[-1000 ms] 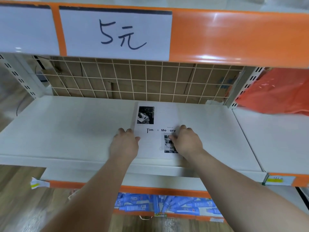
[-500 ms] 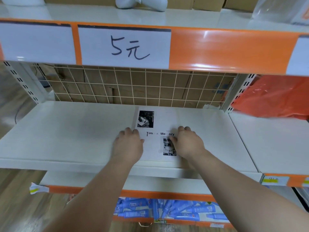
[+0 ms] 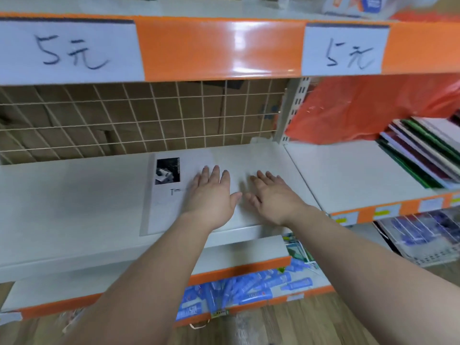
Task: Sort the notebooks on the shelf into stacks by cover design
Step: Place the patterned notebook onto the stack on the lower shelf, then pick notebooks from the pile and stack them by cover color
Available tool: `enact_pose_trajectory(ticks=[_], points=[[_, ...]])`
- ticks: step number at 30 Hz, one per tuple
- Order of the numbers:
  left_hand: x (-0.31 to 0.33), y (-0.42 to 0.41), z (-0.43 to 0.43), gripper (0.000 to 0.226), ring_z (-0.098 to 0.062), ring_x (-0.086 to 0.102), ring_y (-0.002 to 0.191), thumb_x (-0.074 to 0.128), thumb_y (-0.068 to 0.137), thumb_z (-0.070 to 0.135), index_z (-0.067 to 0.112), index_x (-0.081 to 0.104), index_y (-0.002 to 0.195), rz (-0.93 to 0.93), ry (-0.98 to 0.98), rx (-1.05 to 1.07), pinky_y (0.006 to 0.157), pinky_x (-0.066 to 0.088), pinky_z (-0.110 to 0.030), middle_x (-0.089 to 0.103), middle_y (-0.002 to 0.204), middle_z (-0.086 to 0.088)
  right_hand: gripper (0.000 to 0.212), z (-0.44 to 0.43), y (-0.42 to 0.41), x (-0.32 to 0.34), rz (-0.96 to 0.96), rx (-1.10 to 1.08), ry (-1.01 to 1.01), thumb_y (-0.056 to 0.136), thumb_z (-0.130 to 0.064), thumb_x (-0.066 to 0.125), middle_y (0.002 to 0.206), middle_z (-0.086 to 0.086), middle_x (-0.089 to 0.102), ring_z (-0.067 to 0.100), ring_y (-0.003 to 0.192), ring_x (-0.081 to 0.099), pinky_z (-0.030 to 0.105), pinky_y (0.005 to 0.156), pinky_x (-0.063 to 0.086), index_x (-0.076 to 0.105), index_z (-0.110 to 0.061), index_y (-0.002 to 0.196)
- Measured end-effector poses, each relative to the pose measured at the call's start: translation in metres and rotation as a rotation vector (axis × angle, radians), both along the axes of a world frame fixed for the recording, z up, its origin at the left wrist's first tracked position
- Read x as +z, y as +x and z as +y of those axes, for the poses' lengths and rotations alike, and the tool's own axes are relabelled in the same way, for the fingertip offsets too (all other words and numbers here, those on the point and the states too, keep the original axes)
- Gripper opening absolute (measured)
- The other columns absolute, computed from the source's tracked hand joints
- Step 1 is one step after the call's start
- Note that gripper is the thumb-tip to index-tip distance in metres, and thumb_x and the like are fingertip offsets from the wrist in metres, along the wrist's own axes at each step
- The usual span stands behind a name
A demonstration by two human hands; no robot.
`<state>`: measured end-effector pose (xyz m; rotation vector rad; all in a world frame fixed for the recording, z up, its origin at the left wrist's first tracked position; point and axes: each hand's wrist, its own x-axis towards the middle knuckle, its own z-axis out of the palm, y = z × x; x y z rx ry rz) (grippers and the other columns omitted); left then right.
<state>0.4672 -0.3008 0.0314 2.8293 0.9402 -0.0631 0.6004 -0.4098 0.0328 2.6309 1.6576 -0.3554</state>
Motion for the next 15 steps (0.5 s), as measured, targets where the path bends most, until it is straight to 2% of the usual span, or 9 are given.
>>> enact_pose_trajectory(ticks=[8,15], points=[[0.012,0.074,-0.062,0.067,-0.032,0.001,0.152,0.027,0.102,0.051,0.013,0.014,0.156,0.024,0.019,-0.111,0.123,0.004,-0.044,0.006,0.165,-0.011,0.062,-0.085,0.070,0.012,0.014,-0.166,0.031,0.102,-0.044,0.027,0.162,0.011,0.010,0.027,0.149,0.008,0.040,0.121,0.007,0.015,-0.013,0.154],[0.020,0.174,-0.153,0.069,-0.035,0.007,0.151,0.031,0.102,0.051,0.012,0.014,0.156,0.015,0.042,-0.175,0.122,0.009,-0.045,0.011,0.164,-0.013,0.061,-0.182,0.153,0.021,-0.001,-0.216,0.072,0.103,-0.044,0.026,0.162,0.010,0.008,0.027,0.149,0.006,0.040,0.121,0.005,0.014,-0.013,0.154]])
